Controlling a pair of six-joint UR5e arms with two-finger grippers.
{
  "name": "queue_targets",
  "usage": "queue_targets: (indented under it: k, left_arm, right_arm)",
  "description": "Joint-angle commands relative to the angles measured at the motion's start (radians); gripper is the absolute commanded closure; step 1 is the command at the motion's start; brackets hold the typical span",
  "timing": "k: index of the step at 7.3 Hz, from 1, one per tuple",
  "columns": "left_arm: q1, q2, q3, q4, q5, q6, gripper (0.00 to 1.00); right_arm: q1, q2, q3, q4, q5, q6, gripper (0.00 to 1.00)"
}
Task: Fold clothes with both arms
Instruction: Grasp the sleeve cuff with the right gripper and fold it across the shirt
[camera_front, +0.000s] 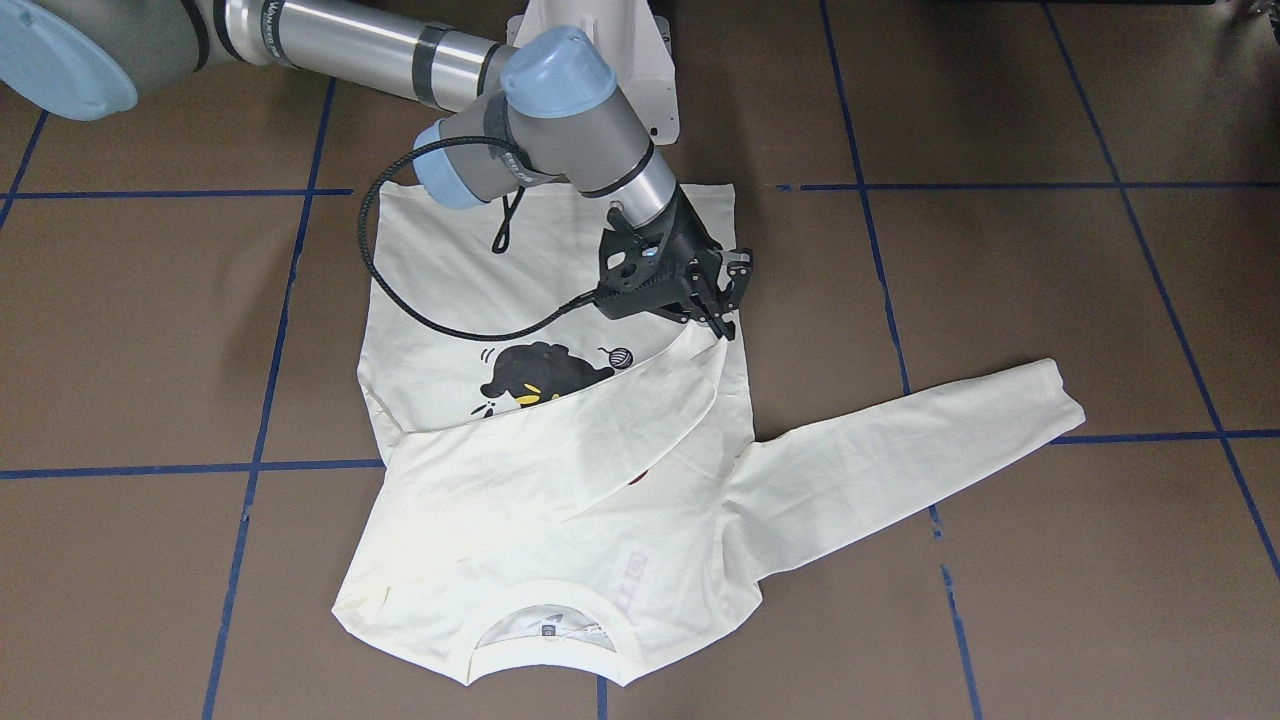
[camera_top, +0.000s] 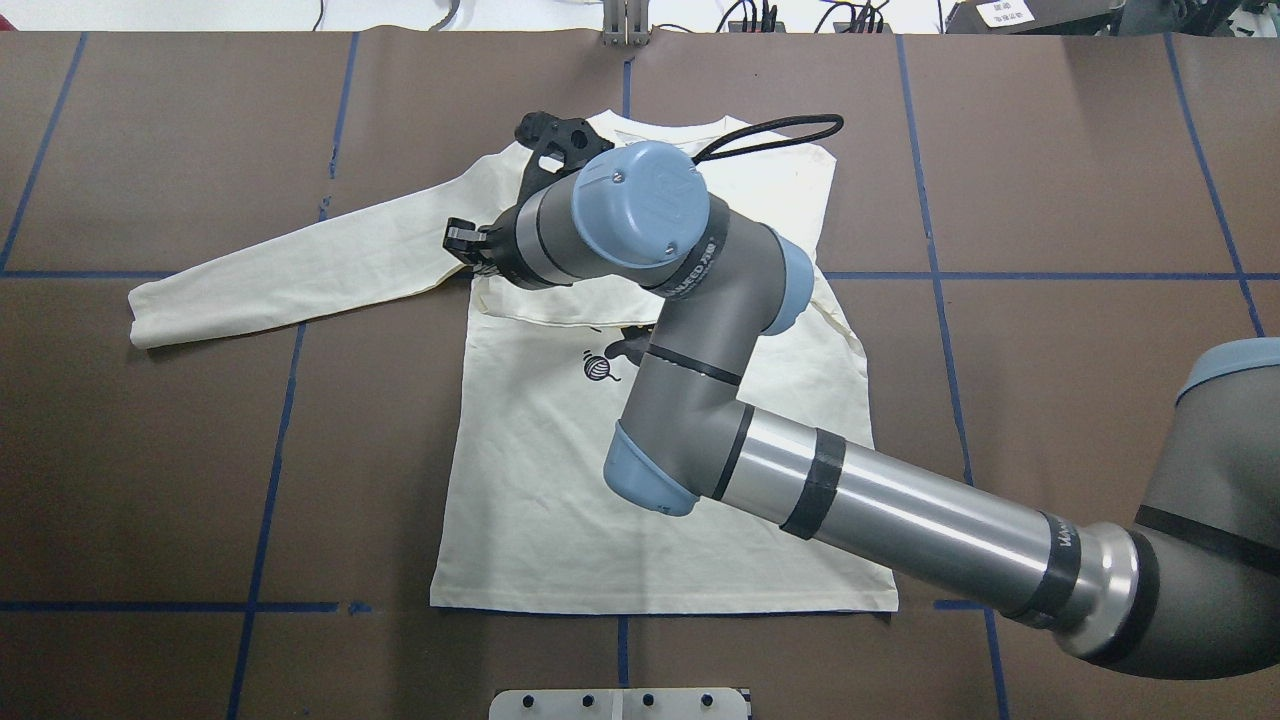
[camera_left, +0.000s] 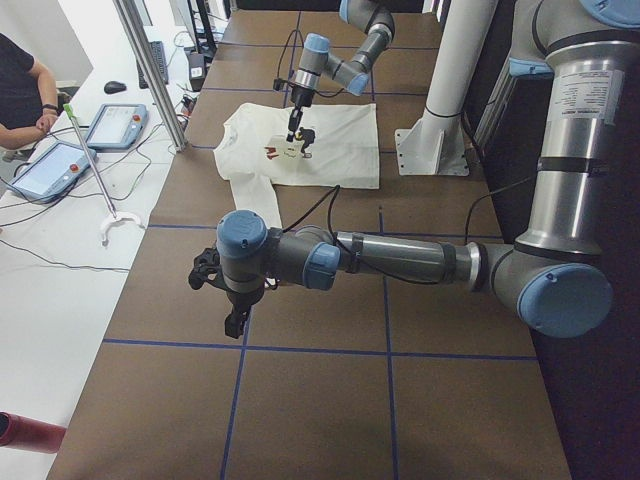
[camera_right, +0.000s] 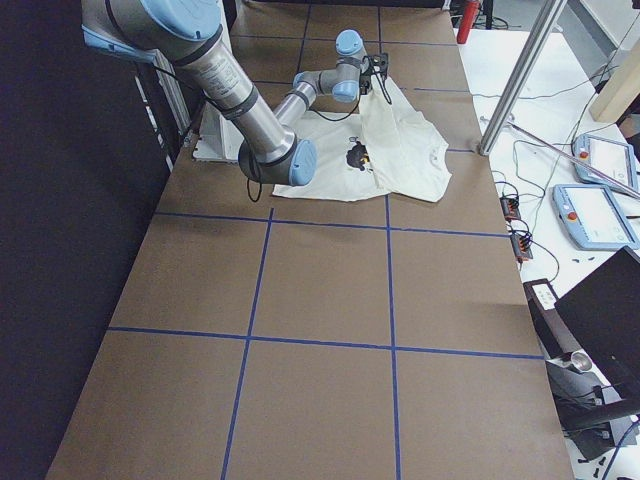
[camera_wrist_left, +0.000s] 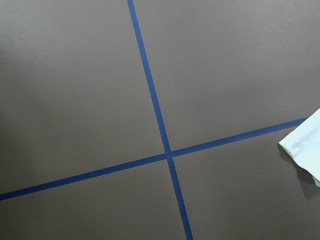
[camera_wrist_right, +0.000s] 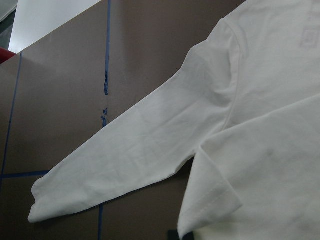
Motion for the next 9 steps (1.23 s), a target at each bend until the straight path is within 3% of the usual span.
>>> queue_targets:
  k: [1,4,5,6,7,8,9]
  left_arm:
    - [0.0,-0.005,0.001,0.0,0.001,0.0,0.0]
    - [0.002,-0.013,0.035,-0.037,0.001,-0.02,0.0]
    - [0.012,-0.02,0.023,-0.099,0.001,-0.175,0.0]
    - [0.099,-0.016,0.023,-0.224,0.005,-0.384,0.0]
    - [0.195,-0.013,0.021,-0.326,0.01,-0.579,0.0]
    - [0.281,-0.011,-0.004,-0.395,0.06,-0.783,0.0]
    - [0.396,-0.008,-0.037,-0.429,0.174,-0.984,0.0]
  right_arm:
    - [-0.059,0.058,-0.067,0.017,-0.082,-0.011,0.0]
    - [-0.061,0.06,-0.061,0.022,-0.09,-0.022,0.0]
    - [-0.05,0.046,-0.053,-0.022,-0.082,-0.021,0.0]
    - [0.008,0.022,-0.023,-0.133,-0.006,-0.022,0.0]
    - [0.102,-0.033,0.048,-0.256,0.143,-0.053,0.0]
    - [0.196,-0.163,0.183,-0.38,0.256,-0.19,0.0]
    - [0.255,-0.31,0.334,-0.485,0.292,-0.35,0.0]
